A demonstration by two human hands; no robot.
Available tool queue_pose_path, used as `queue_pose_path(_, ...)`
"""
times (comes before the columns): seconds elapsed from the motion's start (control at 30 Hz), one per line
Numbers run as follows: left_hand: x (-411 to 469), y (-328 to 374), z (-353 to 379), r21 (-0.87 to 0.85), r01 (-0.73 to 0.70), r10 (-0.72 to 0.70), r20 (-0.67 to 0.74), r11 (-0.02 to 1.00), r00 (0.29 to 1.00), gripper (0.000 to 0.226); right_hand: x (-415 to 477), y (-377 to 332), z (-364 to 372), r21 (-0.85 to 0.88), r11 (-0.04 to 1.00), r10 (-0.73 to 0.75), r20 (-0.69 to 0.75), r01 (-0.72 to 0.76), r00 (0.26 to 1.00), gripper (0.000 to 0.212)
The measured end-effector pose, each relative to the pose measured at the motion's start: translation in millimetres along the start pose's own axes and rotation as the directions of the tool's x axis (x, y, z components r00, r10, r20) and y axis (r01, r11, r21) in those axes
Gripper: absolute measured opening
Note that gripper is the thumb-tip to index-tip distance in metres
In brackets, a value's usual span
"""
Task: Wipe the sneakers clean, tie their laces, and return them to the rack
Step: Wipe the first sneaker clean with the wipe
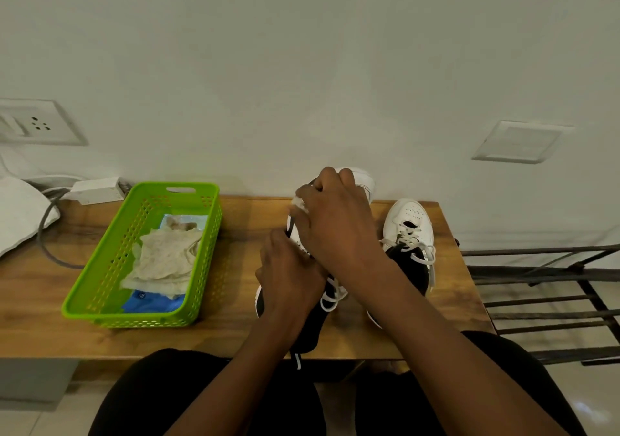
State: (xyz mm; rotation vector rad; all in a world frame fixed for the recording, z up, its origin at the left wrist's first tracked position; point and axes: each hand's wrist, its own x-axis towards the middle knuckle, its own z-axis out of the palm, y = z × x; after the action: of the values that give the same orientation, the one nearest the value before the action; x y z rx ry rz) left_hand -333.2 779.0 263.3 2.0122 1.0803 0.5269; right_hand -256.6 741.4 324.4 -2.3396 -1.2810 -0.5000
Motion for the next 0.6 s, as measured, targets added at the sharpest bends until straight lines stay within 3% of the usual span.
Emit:
queue_pose_path(0.2,-3,4,-1,-0.051,0.036,-0.036,0.018,0.998,0.999,0.049,5,7,9,0.003,0.999,0.052,-0.074,-0.052,0.996,0.016)
queue_pose_path(0.43,-3,8,-4,-0.070,0.077,-0.073,0.053,0.995,0.996,0.084,11,25,-1,0.082,0.996,0.034,-0.184,-0.019,0.982,0.004)
queue_pose_path(0.6,-3,4,-4,-0.084,0.063,-0.059,0.042,0.994,0.997,0.087,16,55,-15,0.278,0.943,0.261,-0.276,-0.183,0.925,0.016)
